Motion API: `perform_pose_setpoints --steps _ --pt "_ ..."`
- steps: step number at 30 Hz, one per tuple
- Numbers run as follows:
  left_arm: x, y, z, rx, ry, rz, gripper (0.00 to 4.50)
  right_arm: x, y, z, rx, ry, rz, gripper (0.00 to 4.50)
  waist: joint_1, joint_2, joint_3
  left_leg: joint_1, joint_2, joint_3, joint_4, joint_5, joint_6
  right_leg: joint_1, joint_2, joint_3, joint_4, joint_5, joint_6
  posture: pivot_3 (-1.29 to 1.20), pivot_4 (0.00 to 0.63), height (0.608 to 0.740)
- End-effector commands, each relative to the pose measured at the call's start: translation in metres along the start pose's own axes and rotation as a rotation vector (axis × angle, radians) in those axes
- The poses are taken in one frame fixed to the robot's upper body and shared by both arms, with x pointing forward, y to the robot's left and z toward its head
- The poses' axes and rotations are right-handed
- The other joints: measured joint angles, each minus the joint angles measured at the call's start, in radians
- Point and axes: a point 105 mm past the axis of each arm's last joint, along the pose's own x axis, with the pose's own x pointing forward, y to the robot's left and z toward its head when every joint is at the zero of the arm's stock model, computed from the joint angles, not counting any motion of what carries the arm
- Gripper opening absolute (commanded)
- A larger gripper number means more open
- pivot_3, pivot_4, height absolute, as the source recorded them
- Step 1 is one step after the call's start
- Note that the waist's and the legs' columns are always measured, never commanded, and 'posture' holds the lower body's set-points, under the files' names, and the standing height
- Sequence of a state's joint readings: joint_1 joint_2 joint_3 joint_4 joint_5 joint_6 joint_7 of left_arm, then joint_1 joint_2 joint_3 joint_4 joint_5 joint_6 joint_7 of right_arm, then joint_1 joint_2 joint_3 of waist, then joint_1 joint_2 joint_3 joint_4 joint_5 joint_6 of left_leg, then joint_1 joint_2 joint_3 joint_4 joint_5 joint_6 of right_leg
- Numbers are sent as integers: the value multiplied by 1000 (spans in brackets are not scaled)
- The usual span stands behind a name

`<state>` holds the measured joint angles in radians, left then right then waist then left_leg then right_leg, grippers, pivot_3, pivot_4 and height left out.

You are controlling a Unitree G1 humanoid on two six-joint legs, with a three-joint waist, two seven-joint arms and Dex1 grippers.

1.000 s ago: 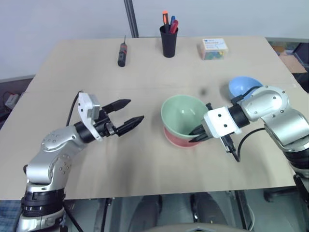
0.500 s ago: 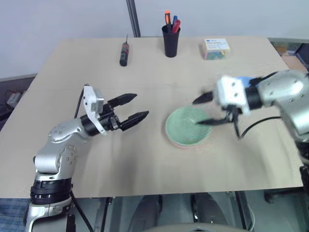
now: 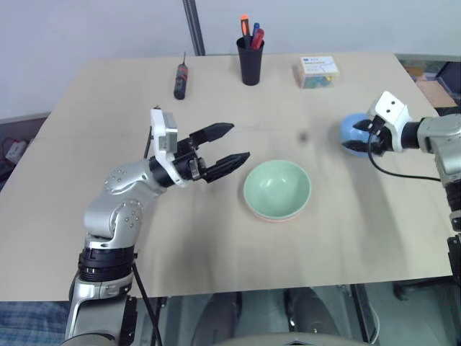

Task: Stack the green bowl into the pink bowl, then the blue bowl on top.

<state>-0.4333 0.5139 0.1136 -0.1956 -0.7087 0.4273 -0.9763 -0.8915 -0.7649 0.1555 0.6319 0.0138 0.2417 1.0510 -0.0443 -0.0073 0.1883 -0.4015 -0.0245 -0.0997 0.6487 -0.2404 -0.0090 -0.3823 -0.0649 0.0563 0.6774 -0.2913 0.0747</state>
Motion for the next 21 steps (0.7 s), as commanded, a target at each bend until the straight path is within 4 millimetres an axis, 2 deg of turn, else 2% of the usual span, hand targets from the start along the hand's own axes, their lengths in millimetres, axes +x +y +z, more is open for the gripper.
perform_pose_setpoints --steps 1,4,6,8,10,11,12,13,18,21 --pt "2 1 7 34 -10 -10 4500 1 -14 4 -6 -16 -63 3024 -1 0 0 0 0 0 0 0 0 0 0 0 0 0 0 0 150 740" --pt "1 2 6 35 -6 -7 4500 9 -18 -9 35 11 -105 3024 0 0 0 0 0 1 0 2 -3 0 0 0 0 0 0 0 150 740" --pt "1 2 5 36 -2 -6 4500 11 -20 -12 28 8 -123 2617 0 0 0 0 0 1 0 2 -3 0 0 0 0 0 0 0 150 740" --pt "0 2 5 36 1 -5 4500 13 -19 -12 41 3 -117 2029 0 0 0 0 0 1 0 2 -3 0 0 0 0 0 0 0 150 740" --pt "0 2 5 37 1 -1 4500 14 -19 -11 39 -2 -110 1082 0 0 0 0 0 1 0 2 -3 0 0 0 0 0 0 0 150 740" --pt "-1 3 5 37 2 1 4500 14 -18 -10 40 -7 -103 809 -1 0 0 0 0 1 0 2 -3 0 0 0 0 0 0 0 150 740" --pt "-1 3 5 37 3 3 4500 15 -18 -9 41 -9 -98 324 -2 0 0 0 0 1 0 2 -3 0 0 0 0 0 0 0 150 740" --pt "-1 3 5 37 4 4 4500 15 -17 -8 40 -11 -96 150 -3 0 0 0 0 1 0 2 -3 0 0 1 0 0 0 0 150 740" --pt "-2 3 3 35 7 6 4500 14 -17 -2 26 -32 -84 150 0 0 0 1 0 1 0 2 -3 1 1 1 0 0 0 0 150 740" --pt "-3 3 2 35 12 8 4500 12 -11 17 -24 -92 -32 150 -1 0 0 1 0 1 0 2 -3 1 1 1 0 0 0 0 150 740"
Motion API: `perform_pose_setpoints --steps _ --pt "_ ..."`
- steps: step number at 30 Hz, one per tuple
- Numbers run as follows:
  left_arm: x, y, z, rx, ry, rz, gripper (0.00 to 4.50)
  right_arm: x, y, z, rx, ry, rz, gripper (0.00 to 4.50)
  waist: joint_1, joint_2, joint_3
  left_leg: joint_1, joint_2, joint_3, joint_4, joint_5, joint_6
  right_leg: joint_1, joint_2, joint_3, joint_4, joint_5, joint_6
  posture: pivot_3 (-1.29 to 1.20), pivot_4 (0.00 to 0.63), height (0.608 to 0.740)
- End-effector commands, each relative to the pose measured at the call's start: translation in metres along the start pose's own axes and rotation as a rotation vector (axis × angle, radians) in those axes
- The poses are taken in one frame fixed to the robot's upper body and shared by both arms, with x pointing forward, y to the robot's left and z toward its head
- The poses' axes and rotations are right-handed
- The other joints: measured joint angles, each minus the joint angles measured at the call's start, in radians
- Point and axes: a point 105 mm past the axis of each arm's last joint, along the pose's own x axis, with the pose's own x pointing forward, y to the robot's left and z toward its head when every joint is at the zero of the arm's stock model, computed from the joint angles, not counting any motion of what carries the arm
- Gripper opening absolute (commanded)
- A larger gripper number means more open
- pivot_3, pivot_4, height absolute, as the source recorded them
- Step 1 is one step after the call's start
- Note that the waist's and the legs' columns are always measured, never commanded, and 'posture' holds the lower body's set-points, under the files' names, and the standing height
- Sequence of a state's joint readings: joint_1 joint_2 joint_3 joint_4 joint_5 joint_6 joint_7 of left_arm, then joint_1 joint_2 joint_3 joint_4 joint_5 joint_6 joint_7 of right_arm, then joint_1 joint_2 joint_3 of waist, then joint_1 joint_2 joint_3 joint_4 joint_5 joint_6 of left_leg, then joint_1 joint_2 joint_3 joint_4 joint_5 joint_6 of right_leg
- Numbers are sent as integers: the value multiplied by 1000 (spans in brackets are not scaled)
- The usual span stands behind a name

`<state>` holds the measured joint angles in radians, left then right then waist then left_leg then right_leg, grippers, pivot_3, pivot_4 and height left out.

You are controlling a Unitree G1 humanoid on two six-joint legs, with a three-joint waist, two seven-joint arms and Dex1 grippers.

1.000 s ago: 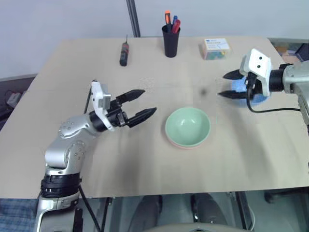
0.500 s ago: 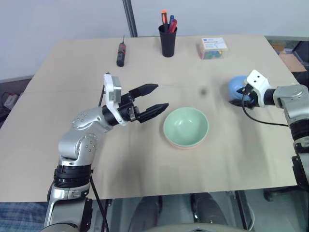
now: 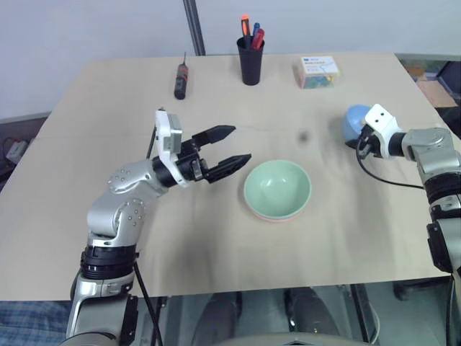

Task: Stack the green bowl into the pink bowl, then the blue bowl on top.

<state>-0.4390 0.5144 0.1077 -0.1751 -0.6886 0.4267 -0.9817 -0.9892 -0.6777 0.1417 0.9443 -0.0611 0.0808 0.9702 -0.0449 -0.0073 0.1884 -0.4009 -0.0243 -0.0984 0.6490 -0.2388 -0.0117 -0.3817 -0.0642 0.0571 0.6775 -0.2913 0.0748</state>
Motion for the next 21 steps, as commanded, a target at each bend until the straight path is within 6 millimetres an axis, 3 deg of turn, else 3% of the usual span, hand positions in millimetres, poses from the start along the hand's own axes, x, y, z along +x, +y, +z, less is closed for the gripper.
perform_pose_setpoints --steps 1,7,11,15,21 --pt "-5 1 5 37 -2 6 4500 -11 5 46 -100 -147 65 150 -2 0 0 0 0 0 0 0 0 0 0 0 0 0 0 0 150 740" --pt "-24 6 -8 46 74 53 4500 -37 55 113 -288 -336 274 150 -7 1 1 0 1 -4 -1 0 0 -1 0 1 0 0 0 0 150 740" --pt "-37 7 -16 68 147 56 4500 -53 96 135 -387 -388 411 150 3 1 0 -1 1 -7 0 -2 3 -1 0 -1 0 0 0 0 150 740" --pt "-57 7 -22 74 198 67 4500 -72 150 146 -475 -427 603 150 6 1 1 -1 2 -8 0 -2 4 -1 -1 -2 0 0 0 0 150 740" --pt "-69 11 -18 82 182 70 4500 -86 197 137 -564 -386 764 150 10 1 0 -1 2 -10 0 -2 4 -1 -2 -3 0 0 0 0 150 740"
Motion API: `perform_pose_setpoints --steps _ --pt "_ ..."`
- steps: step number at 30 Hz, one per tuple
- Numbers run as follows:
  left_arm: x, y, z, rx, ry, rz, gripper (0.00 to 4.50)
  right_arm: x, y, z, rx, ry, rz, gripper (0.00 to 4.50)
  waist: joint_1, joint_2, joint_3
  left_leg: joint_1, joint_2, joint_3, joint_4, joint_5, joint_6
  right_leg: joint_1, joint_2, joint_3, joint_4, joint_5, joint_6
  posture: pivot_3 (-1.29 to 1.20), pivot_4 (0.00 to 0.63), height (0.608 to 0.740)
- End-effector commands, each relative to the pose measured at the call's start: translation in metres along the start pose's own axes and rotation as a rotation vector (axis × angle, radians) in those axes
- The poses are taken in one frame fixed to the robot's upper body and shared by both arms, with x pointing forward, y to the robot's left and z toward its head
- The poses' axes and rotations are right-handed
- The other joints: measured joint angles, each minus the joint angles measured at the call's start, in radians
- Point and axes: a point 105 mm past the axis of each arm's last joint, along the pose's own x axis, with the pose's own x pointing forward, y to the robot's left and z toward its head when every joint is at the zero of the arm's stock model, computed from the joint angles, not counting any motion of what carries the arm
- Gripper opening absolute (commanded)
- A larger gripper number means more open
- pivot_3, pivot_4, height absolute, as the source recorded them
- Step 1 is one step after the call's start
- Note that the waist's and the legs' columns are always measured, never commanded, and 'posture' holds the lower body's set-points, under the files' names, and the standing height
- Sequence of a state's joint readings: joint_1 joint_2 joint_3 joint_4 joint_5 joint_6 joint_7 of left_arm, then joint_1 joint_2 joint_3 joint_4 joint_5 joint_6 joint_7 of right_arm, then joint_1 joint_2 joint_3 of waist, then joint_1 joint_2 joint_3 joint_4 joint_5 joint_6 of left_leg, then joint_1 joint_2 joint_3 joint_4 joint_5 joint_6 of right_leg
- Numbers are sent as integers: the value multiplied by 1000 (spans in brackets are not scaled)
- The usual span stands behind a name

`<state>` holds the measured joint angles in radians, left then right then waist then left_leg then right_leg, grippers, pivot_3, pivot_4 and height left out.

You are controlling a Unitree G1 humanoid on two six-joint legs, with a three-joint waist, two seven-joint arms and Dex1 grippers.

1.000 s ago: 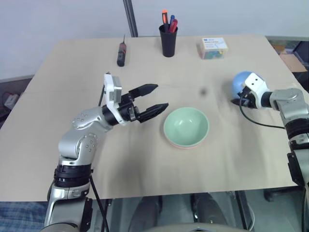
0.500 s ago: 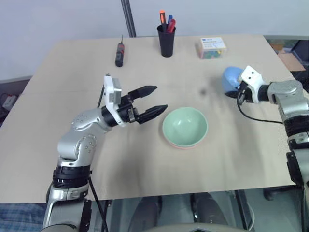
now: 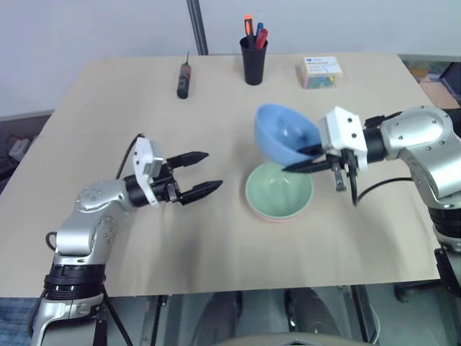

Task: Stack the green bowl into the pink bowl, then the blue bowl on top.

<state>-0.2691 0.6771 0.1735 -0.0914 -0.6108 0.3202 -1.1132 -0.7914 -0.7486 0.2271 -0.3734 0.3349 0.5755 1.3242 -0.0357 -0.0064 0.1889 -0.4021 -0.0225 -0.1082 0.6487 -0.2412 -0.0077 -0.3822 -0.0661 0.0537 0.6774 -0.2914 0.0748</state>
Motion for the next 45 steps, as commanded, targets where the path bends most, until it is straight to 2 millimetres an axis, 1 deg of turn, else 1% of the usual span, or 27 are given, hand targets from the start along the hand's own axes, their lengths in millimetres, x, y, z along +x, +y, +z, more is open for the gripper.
perform_pose_setpoints --steps 1,4,8,10,11,15,17,20,22,23,25,27,29,31,36,39,41,43,45 --pt "-9 1 12 50 -39 -9 4500 5 20 11 -47 10 77 150 0 0 0 0 0 0 0 0 0 0 0 0 0 0 0 0 150 740" --pt "-13 3 13 58 -56 -21 4500 6 22 7 -60 52 81 150 -1 0 0 0 0 0 0 0 0 0 0 0 0 0 0 0 150 740" --pt "-13 3 13 61 -63 -41 4500 6 25 0 -67 93 90 150 -2 0 0 0 0 0 0 0 0 0 0 -1 0 0 0 0 150 740" --pt "-13 3 12 63 -67 -49 4500 6 25 -1 -71 105 84 843 -3 0 0 0 0 0 0 0 0 0 0 0 0 0 0 0 150 740" --pt "-12 3 13 64 -72 -53 4500 5 25 -1 -71 109 80 1084 -3 0 0 0 0 0 0 0 0 0 0 0 0 0 0 0 150 740" --pt "-9 3 14 64 -82 -55 4500 4 22 0 -52 91 54 2701 -3 0 0 0 0 0 0 0 0 0 0 -1 0 0 0 0 150 740" --pt "-9 4 14 61 -82 -53 4500 3 19 3 -43 60 31 3389 -3 0 0 0 0 0 0 0 0 0 0 -1 0 0 0 0 150 740" --pt "-8 4 12 53 -69 -33 4500 -2 14 4 6 40 -10 3389 -4 0 0 0 0 0 0 0 0 0 0 0 0 0 0 0 150 740" --pt "-8 6 12 23 -62 23 4500 -17 -1 4 88 -39 -108 3389 -3 0 0 0 0 0 0 0 0 0 0 0 0 0 0 0 150 740" --pt "-9 8 11 5 -63 57 4500 -26 -7 -3 129 -56 -158 3389 -2 0 0 0 0 -1 0 0 0 0 0 0 0 0 0 0 150 740" --pt "-12 10 9 27 -42 117 4500 -40 -12 -17 200 -64 -230 3389 0 -1 -1 0 0 0 0 0 0 1 0 0 0 0 0 0 150 740" --pt "-17 13 2 37 -9 183 4500 -53 -15 -41 288 6 -321 3389 3 -1 -1 0 0 -1 0 0 0 1 0 -1 -1 0 0 0 150 740" --pt "-24 15 -2 26 -7 244 4500 -61 -14 -52 324 -39 -381 3389 3 -1 -1 0 0 -1 0 0 0 1 -1 0 -1 0 0 0 150 740" --pt "-30 10 -5 19 -10 280 4500 -70 -11 -66 365 -91 -435 3389 0 -1 -1 0 0 0 -1 0 0 1 0 0 -1 0 0 0 150 740" --pt "-36 -7 -19 -37 15 330 4500 -81 16 -109 413 -115 -453 3389 -1 -1 -1 1 0 1 -1 0 0 2 0 1 -1 0 0 0 150 740" --pt "-35 -16 -19 -53 -2 335 4500 -88 18 -120 441 -193 -494 3389 -1 -1 0 2 0 2 -1 0 0 3 -1 1 0 0 0 0 150 740" --pt "-37 -16 -19 -58 -15 353 4500 -96 12 -126 443 -260 -546 3389 -4 -1 0 4 0 2 0 0 0 4 0 1 1 0 0 0 150 740" --pt "-40 -16 -20 -51 -19 374 4500 -99 11 -133 443 -250 -560 3389 -5 -1 0 5 0 3 0 0 0 4 1 2 1 0 0 0 150 740" --pt "-43 -15 -20 -38 -14 392 4500 -102 9 -133 431 -279 -571 3389 -4 -1 0 5 1 3 0 0 0 4 2 2 1 0 0 0 150 740"
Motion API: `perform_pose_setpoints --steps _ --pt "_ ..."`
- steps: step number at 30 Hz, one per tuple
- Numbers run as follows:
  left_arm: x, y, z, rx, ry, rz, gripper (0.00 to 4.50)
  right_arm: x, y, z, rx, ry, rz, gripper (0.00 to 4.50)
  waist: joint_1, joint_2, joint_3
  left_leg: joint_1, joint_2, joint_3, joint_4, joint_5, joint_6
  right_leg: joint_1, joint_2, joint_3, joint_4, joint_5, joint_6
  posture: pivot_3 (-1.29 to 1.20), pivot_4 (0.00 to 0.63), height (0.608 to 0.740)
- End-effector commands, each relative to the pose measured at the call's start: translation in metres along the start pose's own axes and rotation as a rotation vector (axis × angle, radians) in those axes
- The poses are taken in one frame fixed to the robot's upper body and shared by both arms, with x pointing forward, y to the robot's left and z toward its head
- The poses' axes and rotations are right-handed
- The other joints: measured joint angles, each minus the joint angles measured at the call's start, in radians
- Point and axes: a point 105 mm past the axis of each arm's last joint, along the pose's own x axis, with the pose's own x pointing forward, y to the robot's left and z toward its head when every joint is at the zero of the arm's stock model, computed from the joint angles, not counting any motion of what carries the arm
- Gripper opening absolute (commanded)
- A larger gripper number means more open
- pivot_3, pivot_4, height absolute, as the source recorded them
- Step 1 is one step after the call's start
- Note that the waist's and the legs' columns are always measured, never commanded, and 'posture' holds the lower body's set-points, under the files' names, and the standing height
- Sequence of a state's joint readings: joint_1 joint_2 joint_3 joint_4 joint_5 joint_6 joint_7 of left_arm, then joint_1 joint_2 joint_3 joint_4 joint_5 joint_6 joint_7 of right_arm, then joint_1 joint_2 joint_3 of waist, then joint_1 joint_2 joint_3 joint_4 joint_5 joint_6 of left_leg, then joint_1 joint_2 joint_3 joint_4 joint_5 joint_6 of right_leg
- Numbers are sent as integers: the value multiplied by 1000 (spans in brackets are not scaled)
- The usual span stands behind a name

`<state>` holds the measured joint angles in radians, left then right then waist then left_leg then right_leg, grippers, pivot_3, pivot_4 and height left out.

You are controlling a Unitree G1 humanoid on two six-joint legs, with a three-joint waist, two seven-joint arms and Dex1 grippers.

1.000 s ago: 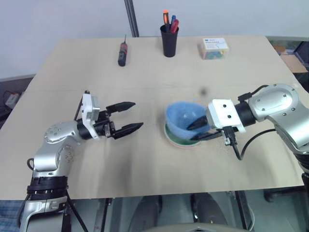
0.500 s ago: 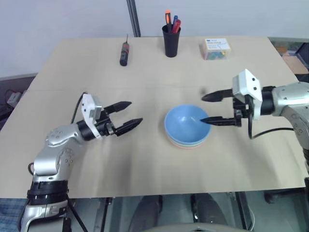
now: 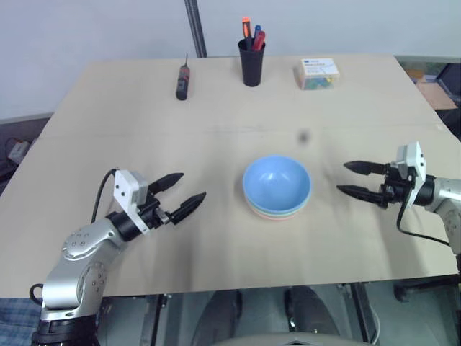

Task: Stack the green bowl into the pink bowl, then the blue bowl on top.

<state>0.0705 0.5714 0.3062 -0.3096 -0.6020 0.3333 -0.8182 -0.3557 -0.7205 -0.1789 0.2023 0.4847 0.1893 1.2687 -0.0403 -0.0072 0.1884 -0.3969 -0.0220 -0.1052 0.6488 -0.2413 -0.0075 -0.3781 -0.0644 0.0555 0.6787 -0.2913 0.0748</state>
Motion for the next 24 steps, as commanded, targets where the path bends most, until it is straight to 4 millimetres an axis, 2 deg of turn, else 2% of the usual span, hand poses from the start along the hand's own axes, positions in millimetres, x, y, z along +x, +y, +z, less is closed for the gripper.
perform_pose_setpoints --steps 1,24 --pt "-4 1 15 59 -49 23 4500 -6 -9 18 -63 -93 -16 3389 1 0 0 0 0 0 0 0 0 0 0 0 0 0 0 0 150 740" --pt "-4 -1 15 76 -52 -3 4500 -10 -6 12 -111 -105 51 3389 2 0 0 -1 0 0 0 0 0 0 -1 0 -1 0 0 0 150 740"
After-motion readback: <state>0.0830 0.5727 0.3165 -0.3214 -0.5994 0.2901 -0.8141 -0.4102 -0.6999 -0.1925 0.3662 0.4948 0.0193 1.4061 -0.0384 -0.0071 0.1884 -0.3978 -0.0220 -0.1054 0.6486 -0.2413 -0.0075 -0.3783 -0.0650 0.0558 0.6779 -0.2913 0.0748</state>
